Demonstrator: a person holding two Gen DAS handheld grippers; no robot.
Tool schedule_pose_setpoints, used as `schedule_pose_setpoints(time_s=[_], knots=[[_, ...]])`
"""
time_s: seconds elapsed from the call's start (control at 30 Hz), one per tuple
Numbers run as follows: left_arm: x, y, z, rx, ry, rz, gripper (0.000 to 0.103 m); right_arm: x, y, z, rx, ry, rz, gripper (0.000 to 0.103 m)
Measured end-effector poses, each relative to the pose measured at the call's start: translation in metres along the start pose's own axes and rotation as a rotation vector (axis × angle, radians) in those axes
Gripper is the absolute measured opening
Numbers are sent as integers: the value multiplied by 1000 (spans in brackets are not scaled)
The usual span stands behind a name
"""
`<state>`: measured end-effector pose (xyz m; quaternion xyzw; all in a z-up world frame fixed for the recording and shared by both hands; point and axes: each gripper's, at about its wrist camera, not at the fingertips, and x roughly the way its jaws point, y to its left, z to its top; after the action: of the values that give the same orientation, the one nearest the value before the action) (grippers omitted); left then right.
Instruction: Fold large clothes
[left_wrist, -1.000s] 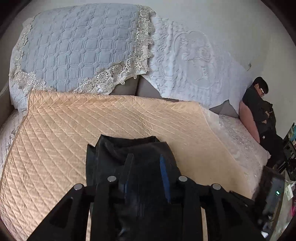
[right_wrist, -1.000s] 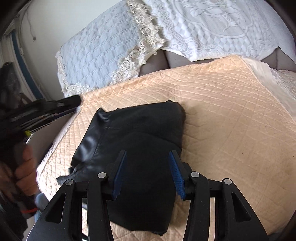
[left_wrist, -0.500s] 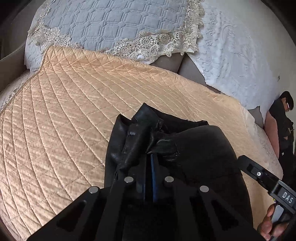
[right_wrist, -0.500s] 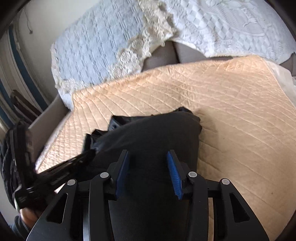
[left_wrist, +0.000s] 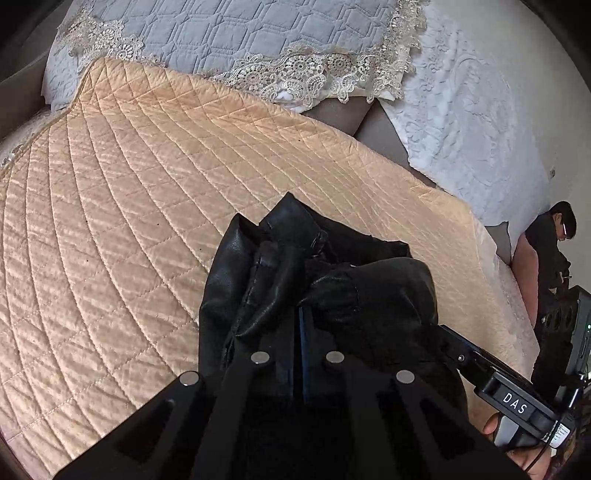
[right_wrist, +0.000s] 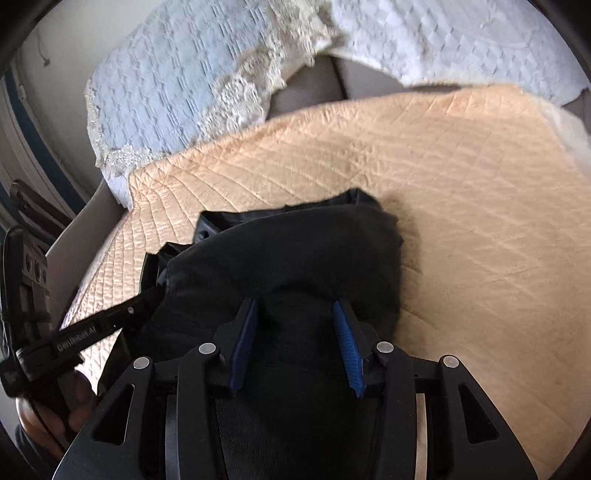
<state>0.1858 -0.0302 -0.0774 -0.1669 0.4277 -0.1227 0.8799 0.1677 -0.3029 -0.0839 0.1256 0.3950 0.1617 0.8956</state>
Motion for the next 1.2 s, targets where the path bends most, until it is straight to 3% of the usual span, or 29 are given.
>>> schedule_pose_setpoints(time_s=[0.1,0.23,0.37,0.53,0.7,0.87,1.03,1.13,1.2], knots=[[-38,-4,-8,28,-48,-13,7,-34,9,-14,-13,-35,38,44],[-79,-11,-49,102,-59,-31,8,-71,22,-53,-51,-36,62,44],[-85,-4,-93,142,-36,16,8,-66,26,-88,-91,20,49,44],[-81,-4,-102,162,-58,56,8,-51,27,-90,-96,23,22,44],[-86,-4,-95,160,-29,54,8,-62,31,-78,-109,38,14,44],[-96,-20,-63,212,-18,52,8,-70,29,-36,-126,-43,5,44],[-69,-40,-5,283,-67,114,9,-30,26,12,-118,-30,-4,44],[-40,-38,16,291,-35,133,9,0,21,26,-114,15,-9,44],[-18,-32,18,287,9,205,9,15,20,28,-121,51,-10,44]])
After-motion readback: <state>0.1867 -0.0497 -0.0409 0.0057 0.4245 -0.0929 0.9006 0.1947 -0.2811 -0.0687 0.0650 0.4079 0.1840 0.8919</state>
